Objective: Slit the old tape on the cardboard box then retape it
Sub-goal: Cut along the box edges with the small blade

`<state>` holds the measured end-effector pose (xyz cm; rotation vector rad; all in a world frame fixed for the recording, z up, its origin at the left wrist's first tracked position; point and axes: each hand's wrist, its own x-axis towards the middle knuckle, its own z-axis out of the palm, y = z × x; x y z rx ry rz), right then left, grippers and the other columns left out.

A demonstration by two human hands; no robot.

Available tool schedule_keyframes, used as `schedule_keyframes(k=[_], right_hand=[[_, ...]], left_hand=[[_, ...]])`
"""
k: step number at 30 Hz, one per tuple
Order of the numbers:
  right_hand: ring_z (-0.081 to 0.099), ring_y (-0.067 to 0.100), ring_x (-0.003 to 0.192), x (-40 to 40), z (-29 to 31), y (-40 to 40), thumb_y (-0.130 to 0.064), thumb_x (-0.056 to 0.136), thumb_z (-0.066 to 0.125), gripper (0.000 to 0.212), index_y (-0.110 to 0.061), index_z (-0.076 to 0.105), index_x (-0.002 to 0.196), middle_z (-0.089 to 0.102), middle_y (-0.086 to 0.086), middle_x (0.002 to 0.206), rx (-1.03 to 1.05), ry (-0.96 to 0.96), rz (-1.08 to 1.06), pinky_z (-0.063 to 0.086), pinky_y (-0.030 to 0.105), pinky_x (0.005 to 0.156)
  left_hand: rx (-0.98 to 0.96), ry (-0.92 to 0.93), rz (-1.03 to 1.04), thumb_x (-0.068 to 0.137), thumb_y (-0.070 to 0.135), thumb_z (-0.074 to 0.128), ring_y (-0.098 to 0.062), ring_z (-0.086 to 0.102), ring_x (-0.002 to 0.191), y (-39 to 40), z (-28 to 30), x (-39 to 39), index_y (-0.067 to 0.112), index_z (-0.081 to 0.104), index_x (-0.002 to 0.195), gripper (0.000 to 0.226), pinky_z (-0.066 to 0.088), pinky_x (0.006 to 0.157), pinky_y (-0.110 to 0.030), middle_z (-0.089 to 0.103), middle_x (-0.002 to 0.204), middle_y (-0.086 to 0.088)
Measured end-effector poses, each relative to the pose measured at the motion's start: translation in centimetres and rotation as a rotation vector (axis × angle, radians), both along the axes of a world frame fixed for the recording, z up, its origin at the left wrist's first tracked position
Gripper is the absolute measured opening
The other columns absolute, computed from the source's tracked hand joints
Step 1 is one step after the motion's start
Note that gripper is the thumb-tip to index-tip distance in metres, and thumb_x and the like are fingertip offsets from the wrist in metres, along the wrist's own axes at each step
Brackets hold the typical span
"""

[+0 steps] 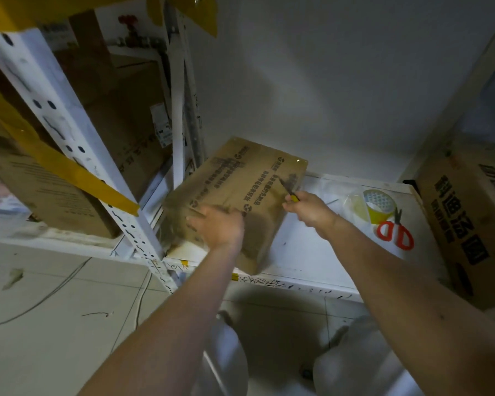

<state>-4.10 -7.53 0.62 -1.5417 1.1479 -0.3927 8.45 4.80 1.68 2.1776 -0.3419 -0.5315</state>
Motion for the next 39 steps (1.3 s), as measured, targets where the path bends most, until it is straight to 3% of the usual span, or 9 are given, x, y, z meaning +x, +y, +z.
schedule_keyframes(k=[3,5,9,13,16,20,24,32,39], right_hand=[[0.053,0.023,0.112,1.1,-0.8,0.7,-0.023,0.088,0.059,0.038,-0.021,0.057,0.126,0.050,0.003,0.127,-0.119,0.097,0.015,0.043,0.034,0.098],[0.053,0.026,0.112,1.6,-0.9,0.6,-0.029,0.084,0.059,0.042,-0.024,0.057,0.126,0.048,0.005,0.129,-0.144,0.136,-0.036,0.043,0.040,0.102],[0.052,0.024,0.113,2.1,0.1,0.1,-0.020,0.090,0.058,0.028,-0.023,0.056,0.118,0.056,0.004,0.123,-0.062,0.078,-0.029,0.044,0.041,0.100],[0.052,0.018,0.101,2.8,0.7,0.9,-0.016,0.092,0.056,0.028,-0.008,0.058,0.119,0.058,0.010,0.119,-0.048,0.084,0.002,0.041,0.029,0.084],[0.053,0.018,0.097,3.2,1.1,2.1,-0.017,0.094,0.056,0.031,-0.005,0.056,0.122,0.057,0.011,0.122,-0.010,0.082,0.027,0.038,0.028,0.082],[0.053,0.012,0.086,3.7,0.6,4.3,-0.021,0.093,0.056,0.008,-0.015,0.057,0.099,0.058,0.001,0.101,0.015,0.071,0.072,0.039,0.025,0.069],[0.055,0.020,0.104,3.6,-0.4,6.5,-0.027,0.090,0.058,0.020,-0.014,0.062,0.105,0.062,0.004,0.112,-0.015,0.081,0.091,0.043,0.035,0.092],[0.056,0.020,0.099,2.5,-0.8,10.6,-0.031,0.090,0.060,0.021,-0.013,0.063,0.101,0.063,0.002,0.104,0.032,0.070,0.038,0.043,0.034,0.090],[0.055,0.019,0.097,1.2,-1.2,13.8,-0.026,0.092,0.058,0.019,-0.010,0.060,0.102,0.063,0.004,0.106,0.143,-0.037,-0.068,0.039,0.032,0.085]], left_hand=[[0.014,-0.083,-0.057,0.093,0.025,0.048,-0.040,0.022,0.140,0.0,0.4,2.6,0.007,0.025,0.146,0.061,0.030,0.113,-0.048,0.007,0.156,-0.018],[0.093,-0.112,-0.071,0.092,0.030,0.049,-0.040,0.018,0.141,0.3,0.7,3.0,0.008,0.026,0.146,0.063,0.028,0.113,-0.051,0.009,0.155,-0.017],[0.237,-0.238,-0.295,0.089,0.049,0.051,-0.039,0.004,0.145,1.0,-0.3,1.2,0.015,0.023,0.147,0.073,0.020,0.114,-0.057,0.004,0.159,-0.012],[0.429,-0.275,-0.491,0.073,0.068,0.060,-0.042,-0.007,0.144,0.8,-1.2,-0.5,0.023,0.013,0.149,0.100,0.014,0.113,-0.062,-0.005,0.159,-0.012],[0.564,-0.325,-0.538,0.078,0.056,0.065,-0.045,-0.011,0.144,0.9,-1.2,-0.4,0.023,0.003,0.152,0.102,0.010,0.114,-0.063,-0.012,0.158,-0.017],[0.681,-0.367,-0.517,0.083,0.028,0.066,-0.043,-0.010,0.145,2.0,-1.0,1.6,0.022,0.000,0.153,0.096,0.016,0.111,-0.066,-0.013,0.159,-0.017],[0.725,-0.316,-0.510,0.080,0.013,0.068,-0.039,-0.015,0.145,2.7,-0.7,2.3,0.026,-0.007,0.152,0.105,0.014,0.107,-0.072,-0.020,0.158,-0.009],[0.745,-0.374,-0.583,0.085,0.004,0.058,-0.034,-0.013,0.146,3.9,-0.9,3.0,0.033,-0.001,0.152,0.094,0.011,0.105,-0.075,-0.016,0.160,0.001],[0.710,-0.456,-0.774,0.079,0.018,0.075,-0.028,-0.003,0.148,5.2,-1.2,3.8,0.042,0.008,0.149,0.100,0.019,0.106,-0.072,-0.004,0.158,0.008]])
